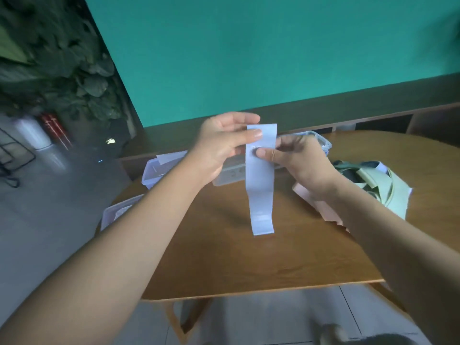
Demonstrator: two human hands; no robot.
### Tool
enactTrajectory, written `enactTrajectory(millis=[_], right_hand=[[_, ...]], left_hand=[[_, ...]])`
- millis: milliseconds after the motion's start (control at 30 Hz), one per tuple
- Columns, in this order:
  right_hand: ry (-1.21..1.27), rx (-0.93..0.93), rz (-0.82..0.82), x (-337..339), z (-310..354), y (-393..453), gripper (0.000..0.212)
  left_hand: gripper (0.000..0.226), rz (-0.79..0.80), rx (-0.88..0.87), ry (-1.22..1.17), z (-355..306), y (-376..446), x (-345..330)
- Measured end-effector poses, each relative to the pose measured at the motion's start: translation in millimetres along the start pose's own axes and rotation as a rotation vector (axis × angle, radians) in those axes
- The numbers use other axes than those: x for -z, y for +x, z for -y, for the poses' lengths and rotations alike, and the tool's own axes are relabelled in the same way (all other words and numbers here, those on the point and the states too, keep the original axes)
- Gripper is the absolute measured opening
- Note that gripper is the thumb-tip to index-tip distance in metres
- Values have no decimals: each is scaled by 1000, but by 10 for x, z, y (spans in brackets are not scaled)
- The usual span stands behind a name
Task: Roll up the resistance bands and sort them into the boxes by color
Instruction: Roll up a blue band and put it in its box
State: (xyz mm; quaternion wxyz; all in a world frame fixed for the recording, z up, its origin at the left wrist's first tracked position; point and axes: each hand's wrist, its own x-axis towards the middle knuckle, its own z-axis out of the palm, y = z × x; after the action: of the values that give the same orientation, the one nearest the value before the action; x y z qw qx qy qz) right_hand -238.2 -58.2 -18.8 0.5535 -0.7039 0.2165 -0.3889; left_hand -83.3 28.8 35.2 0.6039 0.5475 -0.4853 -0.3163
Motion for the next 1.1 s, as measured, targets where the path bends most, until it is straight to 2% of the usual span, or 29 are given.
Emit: enactTrajectory(millis=[200, 333, 400, 533, 700, 767, 867, 967, 1100], right_hand=[[-10, 46, 21, -52, 385, -167, 27], [34, 6, 168, -118, 416, -318, 25], [29, -41, 192, -163, 392, -428, 25], [46, -106, 177, -213, 313, -581, 19], [104, -43, 128, -325, 353, -745, 21], [109, -2, 70, -387, 366, -783, 36], [-11, 56, 38, -465, 426, -845, 58], [-73, 80, -13, -510, 452, -879, 49], [-21, 62, 15, -549, 498, -895, 38]], left_hand=[[10, -53, -47, 252, -463, -136, 10], [10, -107, -83, 248, -660, -213, 9], [11, -135, -100, 237, -741, -246, 14], [12, -197, -134, 259, -825, -347, 54], [9, -280, -148, 291, -830, -452, 157], [10, -318, -149, 301, -837, -471, 194], [10, -359, -164, 301, -873, -491, 226], [7, -391, -192, 300, -917, -512, 242], [9, -459, -227, 314, -933, -515, 310]])
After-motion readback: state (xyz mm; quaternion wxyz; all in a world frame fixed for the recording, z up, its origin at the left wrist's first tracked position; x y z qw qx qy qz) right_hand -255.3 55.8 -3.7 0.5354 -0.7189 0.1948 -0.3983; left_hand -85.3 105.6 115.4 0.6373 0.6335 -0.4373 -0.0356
